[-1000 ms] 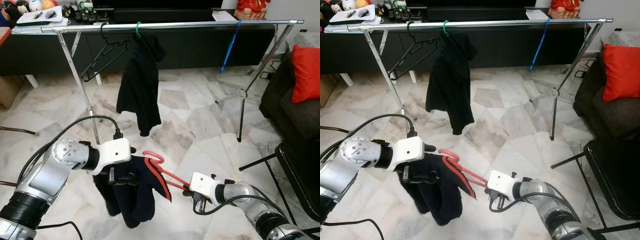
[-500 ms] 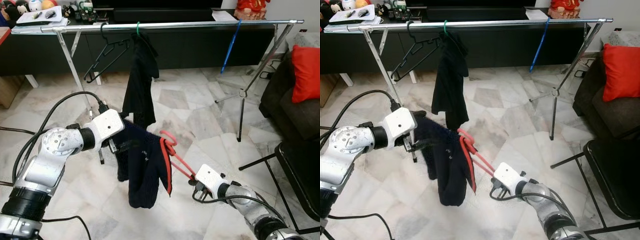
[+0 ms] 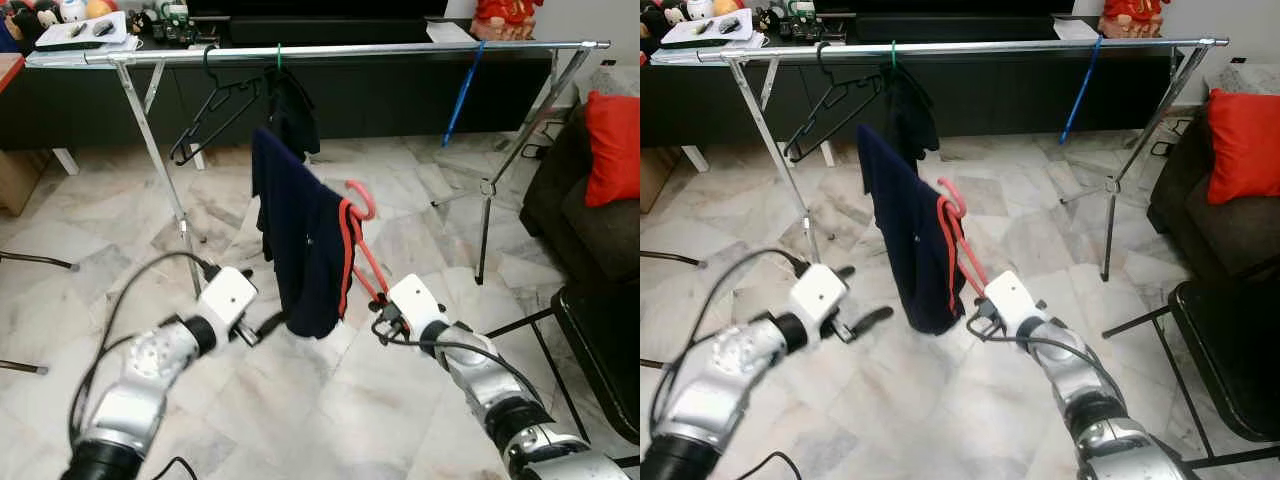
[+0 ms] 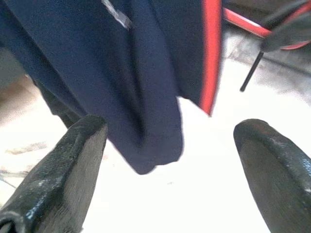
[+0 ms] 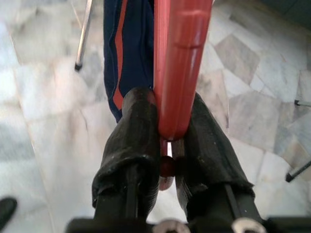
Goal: Hang hanger
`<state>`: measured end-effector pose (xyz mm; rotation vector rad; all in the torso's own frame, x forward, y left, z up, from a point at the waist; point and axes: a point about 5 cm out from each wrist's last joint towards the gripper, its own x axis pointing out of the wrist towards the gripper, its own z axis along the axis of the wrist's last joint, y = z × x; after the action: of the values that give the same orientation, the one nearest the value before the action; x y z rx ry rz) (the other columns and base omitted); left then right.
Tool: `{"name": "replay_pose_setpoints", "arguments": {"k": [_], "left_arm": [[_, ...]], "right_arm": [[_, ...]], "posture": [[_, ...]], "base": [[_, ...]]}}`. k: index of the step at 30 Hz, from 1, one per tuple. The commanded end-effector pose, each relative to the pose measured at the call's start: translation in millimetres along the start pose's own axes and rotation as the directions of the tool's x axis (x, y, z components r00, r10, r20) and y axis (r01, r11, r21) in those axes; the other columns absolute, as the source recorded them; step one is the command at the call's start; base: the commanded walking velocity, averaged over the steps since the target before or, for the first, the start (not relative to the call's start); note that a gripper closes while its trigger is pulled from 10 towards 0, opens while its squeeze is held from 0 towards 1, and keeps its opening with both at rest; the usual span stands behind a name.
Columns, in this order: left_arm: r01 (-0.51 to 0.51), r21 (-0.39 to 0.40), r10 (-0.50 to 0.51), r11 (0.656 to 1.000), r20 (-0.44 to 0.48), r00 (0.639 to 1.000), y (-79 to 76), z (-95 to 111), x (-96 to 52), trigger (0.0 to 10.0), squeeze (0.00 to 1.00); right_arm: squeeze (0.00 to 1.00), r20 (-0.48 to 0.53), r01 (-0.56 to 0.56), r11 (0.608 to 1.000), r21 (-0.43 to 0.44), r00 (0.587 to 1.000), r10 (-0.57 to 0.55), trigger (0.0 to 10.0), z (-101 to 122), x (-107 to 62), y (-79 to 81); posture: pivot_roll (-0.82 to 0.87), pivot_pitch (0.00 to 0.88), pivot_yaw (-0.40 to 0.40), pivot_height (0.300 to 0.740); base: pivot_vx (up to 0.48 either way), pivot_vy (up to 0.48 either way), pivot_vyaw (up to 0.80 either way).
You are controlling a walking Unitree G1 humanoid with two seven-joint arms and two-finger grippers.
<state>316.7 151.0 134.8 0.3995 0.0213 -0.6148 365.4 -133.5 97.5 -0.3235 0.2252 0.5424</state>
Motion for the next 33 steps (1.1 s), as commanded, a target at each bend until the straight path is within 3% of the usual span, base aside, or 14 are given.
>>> {"name": "replay_pose_setpoints", "arguments": {"k": [1, 5, 6, 10, 14, 20, 26, 29, 33], "left_arm": [[-0.01, -0.029, 0.009, 1.0, -0.022, 1.0, -6.1, -4.7, 3.9, 10.0, 0.0], [-0.043, -0.046, 0.042, 0.998, -0.014, 0.999, -12.1, -4.5, 13.4, 10.0, 0.0], [-0.087, -0.082, 0.086, 0.993, -0.009, 0.996, -10.2, -4.4, 16.5, 10.0, 0.0], [-0.172, -0.085, 0.172, 0.982, -0.007, 0.985, -3.4, -2.7, 21.1, 10.0, 0.0], [-0.201, -0.102, 0.201, 0.974, -0.006, 0.98, -1.8, -1.5, 23.3, 10.0, 0.0], [-0.275, -0.134, 0.276, 0.952, -0.009, 0.961, 3.0, 0.1, 29.4, 10.0, 0.0], [-0.311, -0.143, 0.312, 0.94, -0.019, 0.95, 6.0, 1.1, 33.7, 10.0, 0.0], [-0.395, -0.136, 0.391, 0.909, -0.053, 0.919, 13.9, -0.8, 34.5, 10.0, 0.0], [-0.43, -0.127, 0.425, 0.894, -0.061, 0.903, 17.4, -1.3, 34.8, 10.0, 0.0]], "right_arm": [[0.0, 0.093, 0.001, 1.0, 0.024, 0.996, -0.003, 0.0, 25.2, 5.5, -2.1], [0.0, 0.127, -0.041, 0.999, 0.024, 0.991, 0.037, 0.0, 38.9, 10.4, 4.7], [0.0, 0.133, -0.064, 0.998, 0.021, 0.989, 0.06, 0.0, 42.4, 11.9, 8.2], [0.0, 0.152, -0.093, 0.996, 0.01, 0.984, 0.09, 0.0, 51.4, 14.5, 13.8], [0.0, 0.157, -0.125, 0.992, 0.015, 0.98, 0.121, 0.0, 55.1, 15.3, 17.5], [0.0, 0.152, -0.256, 0.967, -0.017, 0.955, 0.255, 0.0, 59.8, 14.4, 34.5], [0.0, 0.149, -0.296, 0.955, -0.031, 0.943, 0.297, 0.0, 62.3, 13.0, 38.9], [0.0, 0.156, -0.304, 0.952, -0.03, 0.94, 0.305, 0.0, 65.8, 11.6, 38.8], [0.0, 0.163, -0.316, 0.948, -0.03, 0.935, 0.316, 0.0, 68.0, 9.8, 39.5]], "posture": [[0.02, 0.175, -0.067, 0.74], [0.02, 0.174, -0.071, 0.74], [0.01, 0.173, -0.076, 0.74], [0.01, 0.174, -0.083, 0.74], [0.01, 0.176, -0.088, 0.74], [0.02, 0.179, -0.093, 0.74], [0.01, 0.177, -0.092, 0.74], [0.01, 0.178, -0.095, 0.74], [0.01, 0.178, -0.097, 0.74]], "base": [[0.0, 0.0, 0.0], [0.0, 0.0, 0.0], [0.0, 0.0, 0.0], [0.0, 0.0, 0.0], [0.0, 0.0, 0.0], [0.0, 0.0, 0.0], [0.0, 0.0, 0.0], [0.0, 0.0, 0.0], [0.0, 0.0, 0.0]]}}
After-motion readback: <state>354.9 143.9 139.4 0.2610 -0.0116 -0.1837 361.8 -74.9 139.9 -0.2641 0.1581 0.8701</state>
